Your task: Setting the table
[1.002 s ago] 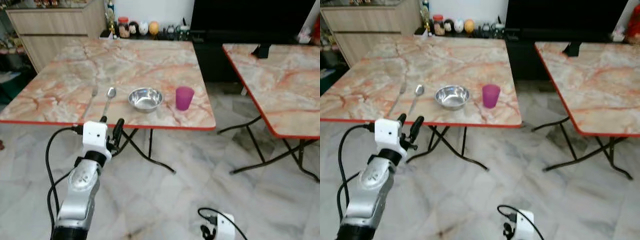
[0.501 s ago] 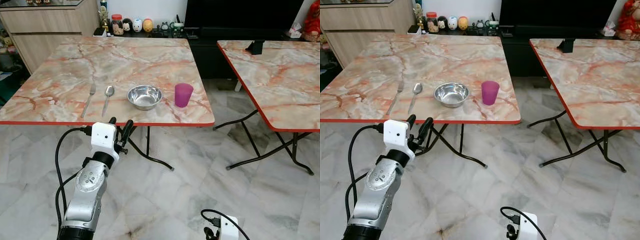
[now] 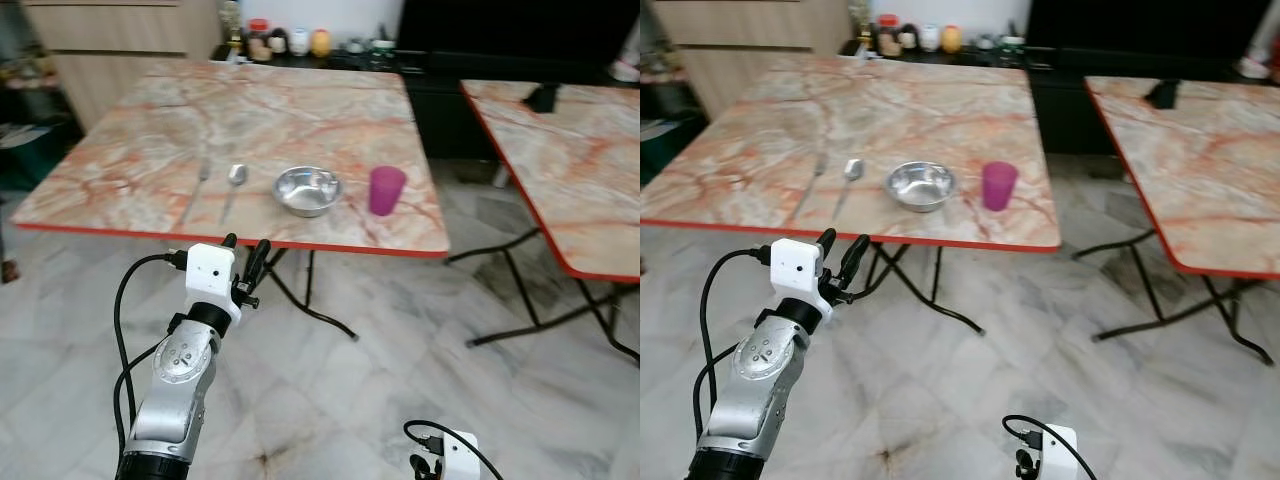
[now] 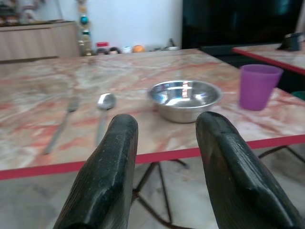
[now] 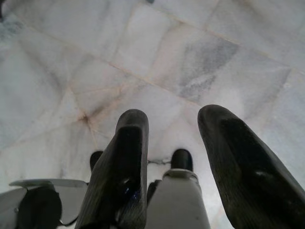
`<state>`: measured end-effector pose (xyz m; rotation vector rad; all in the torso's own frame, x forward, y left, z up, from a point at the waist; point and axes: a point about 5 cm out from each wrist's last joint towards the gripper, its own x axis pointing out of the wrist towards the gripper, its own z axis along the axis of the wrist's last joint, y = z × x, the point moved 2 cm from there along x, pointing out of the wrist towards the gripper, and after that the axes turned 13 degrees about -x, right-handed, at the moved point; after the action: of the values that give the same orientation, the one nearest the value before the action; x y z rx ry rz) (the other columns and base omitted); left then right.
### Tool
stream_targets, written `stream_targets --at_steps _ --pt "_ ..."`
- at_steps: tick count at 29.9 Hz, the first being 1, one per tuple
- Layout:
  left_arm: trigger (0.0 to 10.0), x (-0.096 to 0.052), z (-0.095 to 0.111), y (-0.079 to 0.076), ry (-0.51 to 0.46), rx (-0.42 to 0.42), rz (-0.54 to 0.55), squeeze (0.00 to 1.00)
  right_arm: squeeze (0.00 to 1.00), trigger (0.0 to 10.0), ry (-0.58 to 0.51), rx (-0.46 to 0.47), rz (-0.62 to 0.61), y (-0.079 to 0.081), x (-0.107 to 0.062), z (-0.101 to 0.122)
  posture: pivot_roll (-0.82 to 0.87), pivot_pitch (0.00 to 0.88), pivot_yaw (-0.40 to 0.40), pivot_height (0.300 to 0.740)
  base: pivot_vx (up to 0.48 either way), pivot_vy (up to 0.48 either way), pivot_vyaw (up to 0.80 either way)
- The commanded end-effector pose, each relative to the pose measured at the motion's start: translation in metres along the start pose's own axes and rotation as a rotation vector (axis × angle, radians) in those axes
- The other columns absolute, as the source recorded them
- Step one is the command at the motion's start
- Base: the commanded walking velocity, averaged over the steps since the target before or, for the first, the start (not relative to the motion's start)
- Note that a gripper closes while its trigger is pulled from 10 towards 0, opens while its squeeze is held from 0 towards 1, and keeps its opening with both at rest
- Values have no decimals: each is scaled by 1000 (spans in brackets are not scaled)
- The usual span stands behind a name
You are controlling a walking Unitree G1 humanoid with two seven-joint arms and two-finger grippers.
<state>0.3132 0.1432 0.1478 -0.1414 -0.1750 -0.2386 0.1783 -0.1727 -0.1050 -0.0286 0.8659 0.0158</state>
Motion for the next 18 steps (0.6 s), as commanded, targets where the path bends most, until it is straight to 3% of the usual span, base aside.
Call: stream_targets --at_steps 1,7,18 --pt "10000 2 4 -5 -10 -9 -22 0 0 10000 27 16 -13 -4 -2 -8 53 0 -23 740 0 0 0" --pt "10000 3 4 -5 -9 -8 -22 0 0 10000 24 12 -11 -4 -2 -7 53 0 -22 740 0 0 0" --pt "10000 2 5 -3 -12 -7 -14 0 0 10000 23 13 -10 -5 -2 -6 52 0 -23 740 279 0 0"
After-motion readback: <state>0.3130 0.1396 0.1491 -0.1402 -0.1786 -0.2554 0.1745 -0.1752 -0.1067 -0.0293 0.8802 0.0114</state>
